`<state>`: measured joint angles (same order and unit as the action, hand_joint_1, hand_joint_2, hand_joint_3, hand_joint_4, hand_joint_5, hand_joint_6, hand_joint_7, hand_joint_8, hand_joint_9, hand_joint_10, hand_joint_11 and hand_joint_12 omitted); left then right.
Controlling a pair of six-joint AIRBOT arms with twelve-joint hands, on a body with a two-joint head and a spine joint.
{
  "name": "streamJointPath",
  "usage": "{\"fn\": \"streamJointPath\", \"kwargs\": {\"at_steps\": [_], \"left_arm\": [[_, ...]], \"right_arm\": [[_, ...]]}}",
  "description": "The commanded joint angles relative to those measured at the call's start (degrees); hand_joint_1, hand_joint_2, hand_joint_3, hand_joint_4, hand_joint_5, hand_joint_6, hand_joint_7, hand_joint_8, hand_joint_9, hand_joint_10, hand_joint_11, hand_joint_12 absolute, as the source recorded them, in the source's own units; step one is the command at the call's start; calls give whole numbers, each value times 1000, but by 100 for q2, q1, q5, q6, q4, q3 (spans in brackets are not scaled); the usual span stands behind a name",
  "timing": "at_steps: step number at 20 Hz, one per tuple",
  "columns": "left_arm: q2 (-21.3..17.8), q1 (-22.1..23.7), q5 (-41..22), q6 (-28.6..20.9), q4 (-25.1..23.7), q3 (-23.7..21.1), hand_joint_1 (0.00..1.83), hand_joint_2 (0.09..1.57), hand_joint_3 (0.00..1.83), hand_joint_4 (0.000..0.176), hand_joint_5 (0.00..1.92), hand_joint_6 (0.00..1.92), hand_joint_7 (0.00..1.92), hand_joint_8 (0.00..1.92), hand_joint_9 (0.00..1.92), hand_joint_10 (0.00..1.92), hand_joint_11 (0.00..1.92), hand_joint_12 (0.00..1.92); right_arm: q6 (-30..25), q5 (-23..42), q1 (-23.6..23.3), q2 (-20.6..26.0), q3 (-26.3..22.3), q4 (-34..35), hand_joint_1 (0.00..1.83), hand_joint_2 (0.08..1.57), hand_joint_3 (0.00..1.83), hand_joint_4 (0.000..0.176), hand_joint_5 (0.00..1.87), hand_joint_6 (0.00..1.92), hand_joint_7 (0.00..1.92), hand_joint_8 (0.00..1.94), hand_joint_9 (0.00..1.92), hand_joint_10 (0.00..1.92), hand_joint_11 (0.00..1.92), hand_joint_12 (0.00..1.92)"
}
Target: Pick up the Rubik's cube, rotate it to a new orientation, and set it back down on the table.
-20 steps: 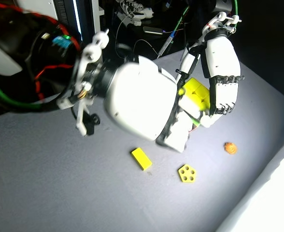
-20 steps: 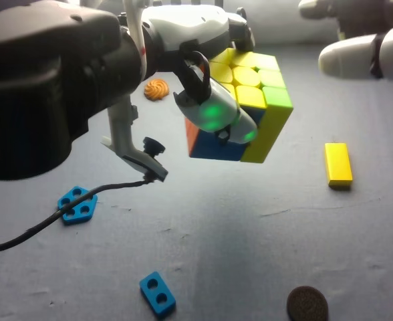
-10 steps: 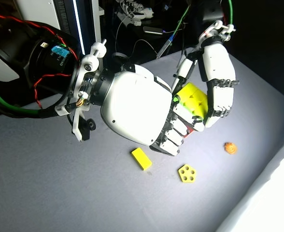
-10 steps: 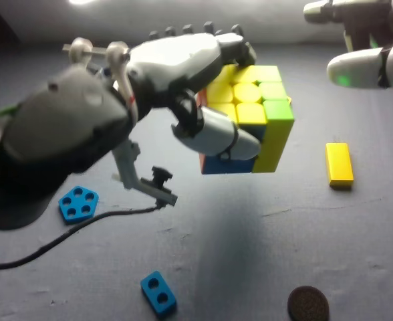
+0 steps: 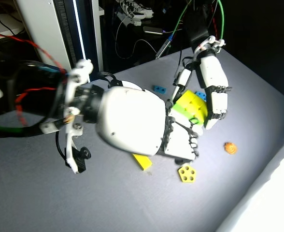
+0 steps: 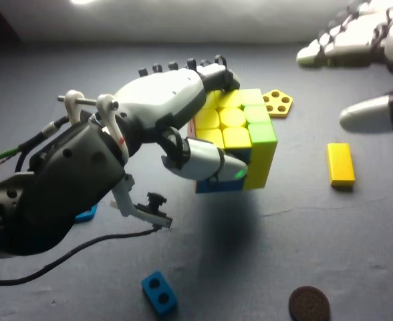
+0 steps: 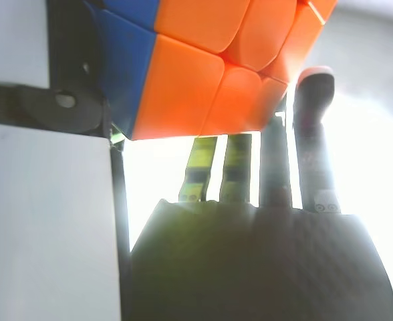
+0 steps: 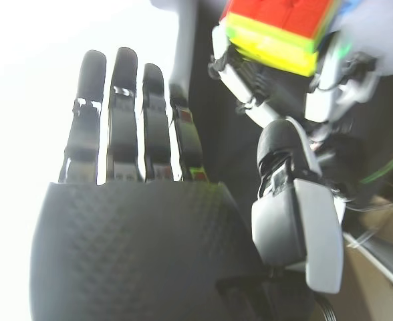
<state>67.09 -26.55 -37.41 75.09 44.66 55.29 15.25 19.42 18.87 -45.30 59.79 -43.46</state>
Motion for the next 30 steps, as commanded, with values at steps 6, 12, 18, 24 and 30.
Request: {"fn": "streamJointPath", "kwargs": {"at_steps": [6, 12, 18, 24, 30], "left_arm": [[222, -183, -942, -344, -511, 162, 966, 1453, 1, 24, 432, 1791, 434, 1899, 314, 1921, 357, 1921], [270, -458, -1110, -578, -697, 202, 961, 1457, 2, 26, 439, 1797, 417, 1908, 295, 1921, 337, 1921], [290, -559, -1186, -849, -930, 346, 991, 1432, 0, 24, 489, 1739, 439, 1866, 311, 1921, 347, 1921], [289, -582, -1252, -902, -953, 357, 968, 1255, 0, 0, 341, 1304, 269, 1563, 301, 1653, 260, 1819], [289, -582, -1270, -902, -949, 354, 764, 1152, 0, 0, 390, 235, 429, 549, 304, 1023, 122, 1490]], "right_arm": [[-90, 362, 104, 36, -2, -119, 62, 1254, 0, 0, 177, 8, 152, 7, 206, 44, 0, 587], [-122, 81, 87, -52, -9, -118, 60, 1258, 2, 0, 173, 10, 155, 1, 222, 22, 0, 640], [-117, 8, -35, -42, -5, -119, 30, 1261, 0, 0, 162, 3, 142, 1, 220, 10, 0, 579], [-114, 2, -28, -41, -5, -119, 47, 1269, 1, 0, 133, 11, 146, 2, 228, 6, 0, 629], [-112, 20, -17, -42, -6, -119, 41, 1274, 0, 0, 135, 12, 123, 2, 209, 5, 0, 511]]}}
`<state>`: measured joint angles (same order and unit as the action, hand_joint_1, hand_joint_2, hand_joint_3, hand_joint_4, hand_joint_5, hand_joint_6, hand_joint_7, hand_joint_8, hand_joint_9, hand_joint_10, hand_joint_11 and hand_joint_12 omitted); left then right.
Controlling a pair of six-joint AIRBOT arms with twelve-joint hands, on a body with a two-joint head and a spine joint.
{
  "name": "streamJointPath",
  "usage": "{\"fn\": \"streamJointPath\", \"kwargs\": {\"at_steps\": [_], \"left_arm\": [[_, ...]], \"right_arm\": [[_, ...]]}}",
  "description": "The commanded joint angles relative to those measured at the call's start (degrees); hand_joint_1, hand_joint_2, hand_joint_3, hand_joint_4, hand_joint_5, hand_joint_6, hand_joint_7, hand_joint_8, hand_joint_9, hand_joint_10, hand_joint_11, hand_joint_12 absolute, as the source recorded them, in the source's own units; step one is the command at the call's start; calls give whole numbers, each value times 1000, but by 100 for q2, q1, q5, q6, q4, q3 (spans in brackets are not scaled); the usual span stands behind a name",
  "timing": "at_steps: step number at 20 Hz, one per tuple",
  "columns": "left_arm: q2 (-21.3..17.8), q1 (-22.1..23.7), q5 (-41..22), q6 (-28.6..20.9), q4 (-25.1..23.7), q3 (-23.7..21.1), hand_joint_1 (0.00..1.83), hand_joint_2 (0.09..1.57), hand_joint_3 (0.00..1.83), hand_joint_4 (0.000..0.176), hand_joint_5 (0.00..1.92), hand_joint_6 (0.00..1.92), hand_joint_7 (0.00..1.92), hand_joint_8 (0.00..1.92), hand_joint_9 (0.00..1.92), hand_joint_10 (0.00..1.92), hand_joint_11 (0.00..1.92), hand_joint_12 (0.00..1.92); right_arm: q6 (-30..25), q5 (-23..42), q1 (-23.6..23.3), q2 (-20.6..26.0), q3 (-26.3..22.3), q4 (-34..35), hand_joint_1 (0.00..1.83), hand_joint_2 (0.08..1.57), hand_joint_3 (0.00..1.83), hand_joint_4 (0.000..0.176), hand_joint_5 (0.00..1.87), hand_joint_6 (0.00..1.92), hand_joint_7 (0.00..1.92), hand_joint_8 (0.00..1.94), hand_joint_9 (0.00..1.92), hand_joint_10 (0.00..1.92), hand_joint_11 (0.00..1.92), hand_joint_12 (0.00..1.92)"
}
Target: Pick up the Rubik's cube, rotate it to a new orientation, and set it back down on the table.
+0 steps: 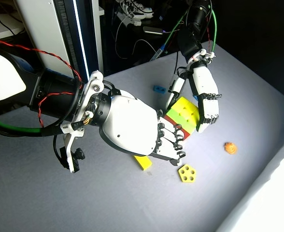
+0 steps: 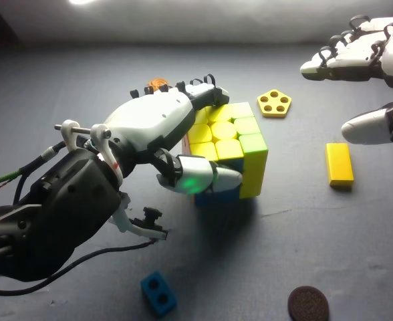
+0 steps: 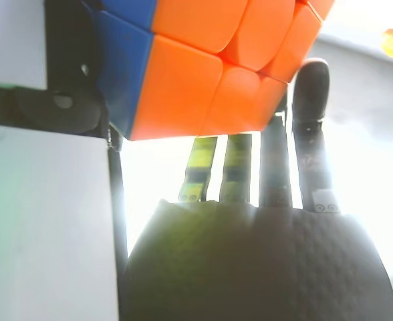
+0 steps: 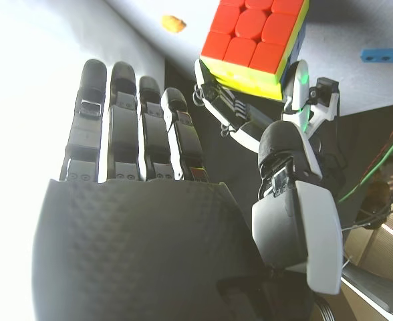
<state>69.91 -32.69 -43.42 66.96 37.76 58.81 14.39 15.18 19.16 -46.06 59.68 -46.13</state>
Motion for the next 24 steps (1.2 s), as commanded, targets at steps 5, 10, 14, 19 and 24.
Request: {"fn": "streamJointPath", "kwargs": {"at_steps": [5, 10, 14, 19, 24], "left_arm": [[7, 23, -673, -89, -256, 0, 661, 1081, 0, 0, 284, 0, 460, 6, 467, 239, 70, 1148], [6, 0, -706, -89, -241, -22, 517, 1021, 0, 26, 91, 0, 250, 0, 330, 10, 0, 929], [4, 3, -732, -89, -232, -27, 483, 969, 0, 51, 23, 2, 122, 1, 182, 2, 0, 697], [-18, 21, -745, -89, -237, -52, 314, 819, 0, 68, 0, 0, 0, 0, 3, 0, 0, 503], [-181, 184, -375, 22, -421, -141, 269, 773, 0, 69, 0, 0, 0, 0, 0, 0, 0, 219]], "right_arm": [[-26, 509, -34, 35, 4, 148, 7, 1280, 2, 0, 131, 10, 121, 1, 202, 0, 0, 492], [-19, 509, -27, 35, 4, 148, 44, 1275, 0, 0, 152, 10, 133, 1, 218, 18, 0, 524], [53, 525, -20, 35, 3, 148, 41, 1279, 1, 0, 145, 4, 143, 4, 217, 13, 0, 497], [60, 535, -8, 35, 3, 148, 70, 1273, 1, 0, 174, 11, 145, 7, 212, 4, 0, 444], [81, 559, 1, 36, 3, 148, 76, 1267, 0, 0, 161, 3, 174, 3, 241, 11, 0, 598]]}}
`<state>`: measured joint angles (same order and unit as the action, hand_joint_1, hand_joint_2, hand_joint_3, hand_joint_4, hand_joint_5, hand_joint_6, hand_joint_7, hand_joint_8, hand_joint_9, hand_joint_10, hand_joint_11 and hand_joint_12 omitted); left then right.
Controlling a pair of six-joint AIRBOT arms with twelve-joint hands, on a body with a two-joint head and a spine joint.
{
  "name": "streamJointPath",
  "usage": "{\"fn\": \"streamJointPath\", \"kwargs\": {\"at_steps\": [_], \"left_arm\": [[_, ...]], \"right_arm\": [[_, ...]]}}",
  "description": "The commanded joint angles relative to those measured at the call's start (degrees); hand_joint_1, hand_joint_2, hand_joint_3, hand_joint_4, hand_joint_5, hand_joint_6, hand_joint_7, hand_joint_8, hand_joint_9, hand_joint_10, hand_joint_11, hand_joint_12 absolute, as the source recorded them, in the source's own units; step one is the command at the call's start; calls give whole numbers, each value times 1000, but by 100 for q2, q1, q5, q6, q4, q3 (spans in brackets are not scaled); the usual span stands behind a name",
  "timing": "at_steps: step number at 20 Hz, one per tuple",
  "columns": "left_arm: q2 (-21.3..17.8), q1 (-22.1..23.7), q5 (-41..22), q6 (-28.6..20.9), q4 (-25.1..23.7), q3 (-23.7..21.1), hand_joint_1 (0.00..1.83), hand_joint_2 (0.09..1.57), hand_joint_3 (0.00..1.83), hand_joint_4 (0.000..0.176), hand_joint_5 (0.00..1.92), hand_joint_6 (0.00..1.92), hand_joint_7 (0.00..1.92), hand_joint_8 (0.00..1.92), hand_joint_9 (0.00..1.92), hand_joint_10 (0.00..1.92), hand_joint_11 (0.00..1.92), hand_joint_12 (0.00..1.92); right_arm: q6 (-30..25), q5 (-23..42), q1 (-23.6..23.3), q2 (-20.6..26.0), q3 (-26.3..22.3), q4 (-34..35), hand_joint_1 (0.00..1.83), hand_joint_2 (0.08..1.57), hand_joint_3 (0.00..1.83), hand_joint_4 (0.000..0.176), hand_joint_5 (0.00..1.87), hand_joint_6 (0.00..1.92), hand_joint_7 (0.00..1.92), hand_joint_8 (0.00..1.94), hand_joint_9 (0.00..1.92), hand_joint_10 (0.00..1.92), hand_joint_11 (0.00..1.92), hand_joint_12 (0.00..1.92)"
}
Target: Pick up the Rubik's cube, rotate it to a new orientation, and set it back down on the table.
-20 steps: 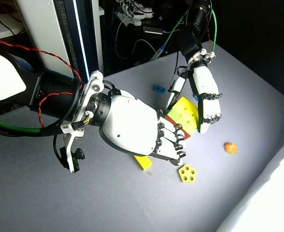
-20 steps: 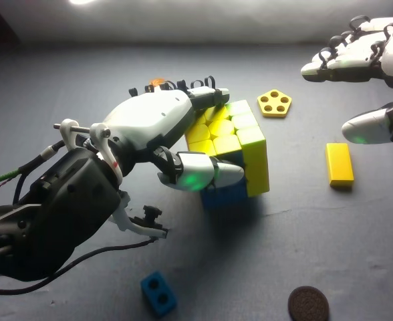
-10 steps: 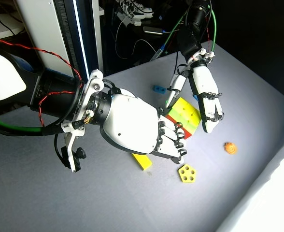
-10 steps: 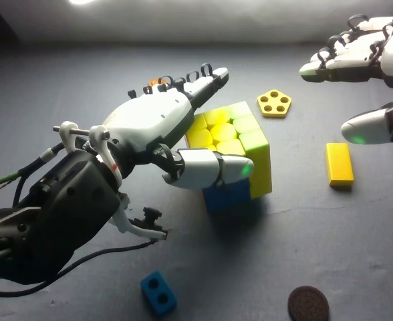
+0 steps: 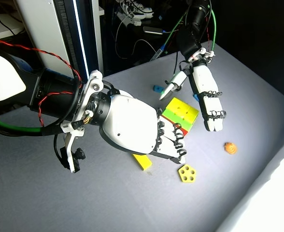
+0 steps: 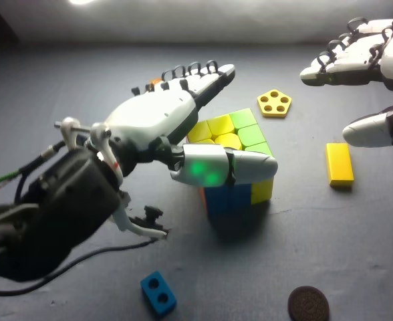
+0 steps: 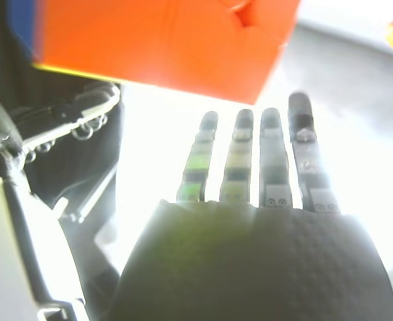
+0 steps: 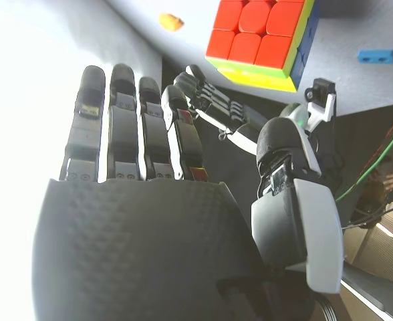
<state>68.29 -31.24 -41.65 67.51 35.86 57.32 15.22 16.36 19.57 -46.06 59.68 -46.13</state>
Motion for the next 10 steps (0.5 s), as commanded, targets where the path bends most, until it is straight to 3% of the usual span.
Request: {"fn": "streamJointPath", "kwargs": {"at_steps": [1, 6, 7, 9, 10], "left_arm": [[-112, 175, -194, 50, -369, -10, 261, 779, 0, 68, 0, 0, 0, 0, 0, 0, 0, 216], [-676, 1104, 1408, 758, -536, -195, 287, 797, 2, 55, 0, 0, 0, 0, 0, 0, 0, 349], [-790, 1328, 1788, 817, -671, -230, 269, 823, 9, 47, 0, 0, 0, 0, 10, 3, 0, 392], [-970, 1705, 2384, 837, -956, -335, 266, 879, 15, 42, 0, 0, 50, 8, 67, 13, 0, 447], [-1043, 1844, 2577, 836, -1053, -409, 259, 932, 23, 33, 36, 8, 141, 21, 148, 31, 0, 583]], "right_arm": [[22, 459, -38, 36, 3, 148, 62, 1277, 3, 0, 158, 1, 159, 3, 236, 7, 0, 552], [61, 507, -28, 36, 3, 148, 88, 1282, 1, 0, 150, 3, 123, 5, 201, 3, 0, 380], [66, 507, -25, 37, 3, 148, 93, 1273, 0, 0, 155, 4, 135, 6, 218, 10, 0, 490], [112, 507, -24, 38, 3, 148, 74, 1273, 0, 0, 151, 2, 137, 3, 223, 11, 0, 523], [139, 514, -24, 38, 2, 148, 60, 1282, 3, 0, 156, 4, 132, 0, 223, 10, 0, 528]]}}
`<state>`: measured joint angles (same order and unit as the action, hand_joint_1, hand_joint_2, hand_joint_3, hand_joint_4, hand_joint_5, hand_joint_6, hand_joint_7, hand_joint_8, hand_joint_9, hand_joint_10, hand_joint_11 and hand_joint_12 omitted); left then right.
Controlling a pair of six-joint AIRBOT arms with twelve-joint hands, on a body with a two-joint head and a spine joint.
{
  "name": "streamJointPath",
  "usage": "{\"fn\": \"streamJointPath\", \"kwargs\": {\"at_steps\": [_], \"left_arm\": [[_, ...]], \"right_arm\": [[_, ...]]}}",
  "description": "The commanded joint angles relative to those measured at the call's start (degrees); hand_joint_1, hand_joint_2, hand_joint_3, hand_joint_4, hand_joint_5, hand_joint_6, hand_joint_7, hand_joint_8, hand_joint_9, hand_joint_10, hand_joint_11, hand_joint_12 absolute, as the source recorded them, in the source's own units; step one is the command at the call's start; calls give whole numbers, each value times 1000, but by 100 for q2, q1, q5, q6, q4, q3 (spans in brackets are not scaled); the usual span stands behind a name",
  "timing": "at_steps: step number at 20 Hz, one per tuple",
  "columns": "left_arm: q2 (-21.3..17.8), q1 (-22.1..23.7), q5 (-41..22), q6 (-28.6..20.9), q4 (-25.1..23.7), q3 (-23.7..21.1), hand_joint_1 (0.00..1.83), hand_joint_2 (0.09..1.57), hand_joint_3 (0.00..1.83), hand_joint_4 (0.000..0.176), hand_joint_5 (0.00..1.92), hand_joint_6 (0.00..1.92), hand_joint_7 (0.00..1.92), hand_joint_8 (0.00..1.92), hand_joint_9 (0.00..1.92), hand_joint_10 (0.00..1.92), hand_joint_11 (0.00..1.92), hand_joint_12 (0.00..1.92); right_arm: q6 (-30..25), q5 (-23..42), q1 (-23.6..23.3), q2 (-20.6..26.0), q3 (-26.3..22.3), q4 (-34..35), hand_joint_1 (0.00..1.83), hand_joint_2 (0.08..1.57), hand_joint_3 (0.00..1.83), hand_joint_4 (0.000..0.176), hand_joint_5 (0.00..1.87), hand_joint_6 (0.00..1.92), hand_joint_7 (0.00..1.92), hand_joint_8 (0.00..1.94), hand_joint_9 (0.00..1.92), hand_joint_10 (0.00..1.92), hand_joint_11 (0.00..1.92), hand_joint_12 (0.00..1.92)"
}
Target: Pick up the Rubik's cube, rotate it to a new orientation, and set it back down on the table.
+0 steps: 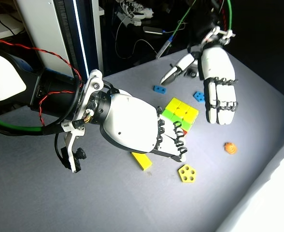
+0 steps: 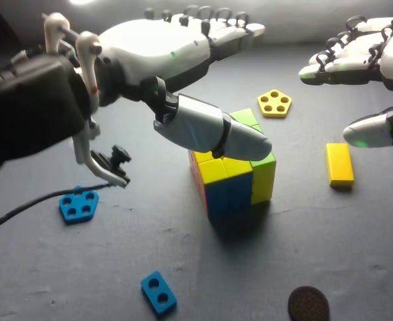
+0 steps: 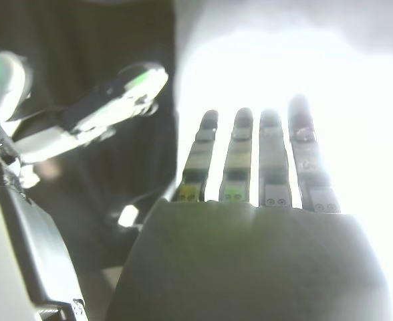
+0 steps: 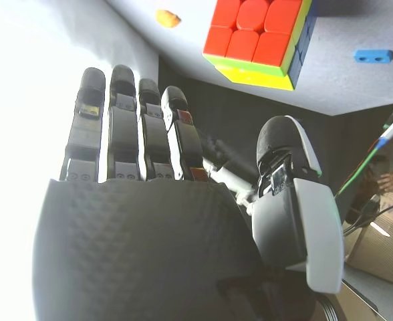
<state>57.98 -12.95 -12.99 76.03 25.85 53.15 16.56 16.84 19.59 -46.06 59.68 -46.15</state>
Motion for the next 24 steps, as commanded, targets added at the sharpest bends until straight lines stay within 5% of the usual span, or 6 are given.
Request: {"fn": "streamJointPath", "kwargs": {"at_steps": [1, 5, 7, 11, 15, 24], "left_arm": [[-66, 113, -179, -18, -96, -62, 247, 991, 18, 28, 135, 21, 272, 25, 277, 57, 0, 898], [-258, 409, 454, -19, -156, -295, 373, 1160, 0, 0, 588, 34, 680, 68, 480, 563, 65, 1514], [-346, 497, 643, -20, -165, -399, 395, 1211, 4, 0, 739, 69, 589, 647, 379, 1202, 170, 1664], [-426, 727, 712, -20, -274, -489, 309, 1294, 2, 0, 735, 742, 640, 1327, 593, 1451, 401, 1672], [-412, 973, 784, -1, -323, -482, 286, 1325, 4, 0, 592, 1384, 633, 1643, 629, 1695, 452, 1825], [-413, 1310, 984, 24, -315, -443, 291, 1330, 2, 0, 563, 1458, 649, 1635, 627, 1728, 473, 1919]], "right_arm": [[12, 467, -26, 38, 2, 150, 50, 1285, 3, 0, 179, 12, 165, 9, 251, 21, 0, 633], [18, 471, -21, 39, 2, 150, 118, 1278, 1, 0, 468, 125, 650, 80, 409, 707, 24, 1575], [28, 473, -18, 39, 2, 150, 126, 1292, 1, 0, 530, 415, 769, 493, 470, 1115, 139, 1720], [41, 473, -7, 39, 2, 150, 129, 1310, 4, 0, 620, 1236, 728, 1457, 538, 1770, 406, 1920], [66, 546, 2, 39, 2, 150, 77, 1327, 3, 0, 736, 1535, 877, 1583, 716, 1845, 635, 1921], [88, 555, 10, 39, 2, 151, 74, 1329, 1, 0, 693, 1536, 854, 1589, 714, 1812, 664, 1921]]}}
